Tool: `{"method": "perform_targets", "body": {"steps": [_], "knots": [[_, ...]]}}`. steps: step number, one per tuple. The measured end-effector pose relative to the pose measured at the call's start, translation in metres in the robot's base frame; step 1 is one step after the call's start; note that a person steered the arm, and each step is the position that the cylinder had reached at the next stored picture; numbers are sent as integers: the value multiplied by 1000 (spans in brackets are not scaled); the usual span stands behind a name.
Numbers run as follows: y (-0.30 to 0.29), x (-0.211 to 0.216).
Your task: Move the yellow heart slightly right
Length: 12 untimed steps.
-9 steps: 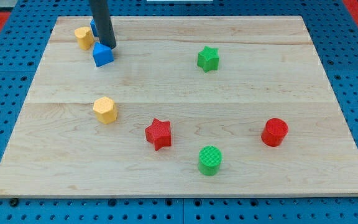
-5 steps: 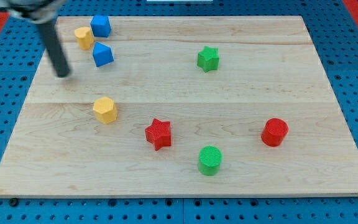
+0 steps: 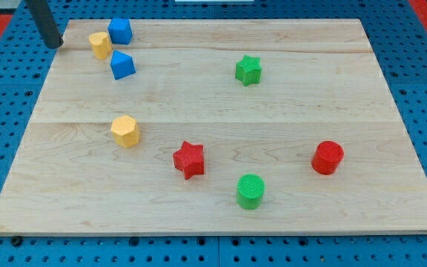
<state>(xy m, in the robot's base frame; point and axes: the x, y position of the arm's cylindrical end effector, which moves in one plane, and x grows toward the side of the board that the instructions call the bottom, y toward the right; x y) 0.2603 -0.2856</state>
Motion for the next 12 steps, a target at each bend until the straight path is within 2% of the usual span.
{"method": "perform_targets", "body": {"steps": [2,3,6,10,11,12], "knots": [[42,7],[26,1],[67,8],[84,12],[73,45],[45,52]]}}
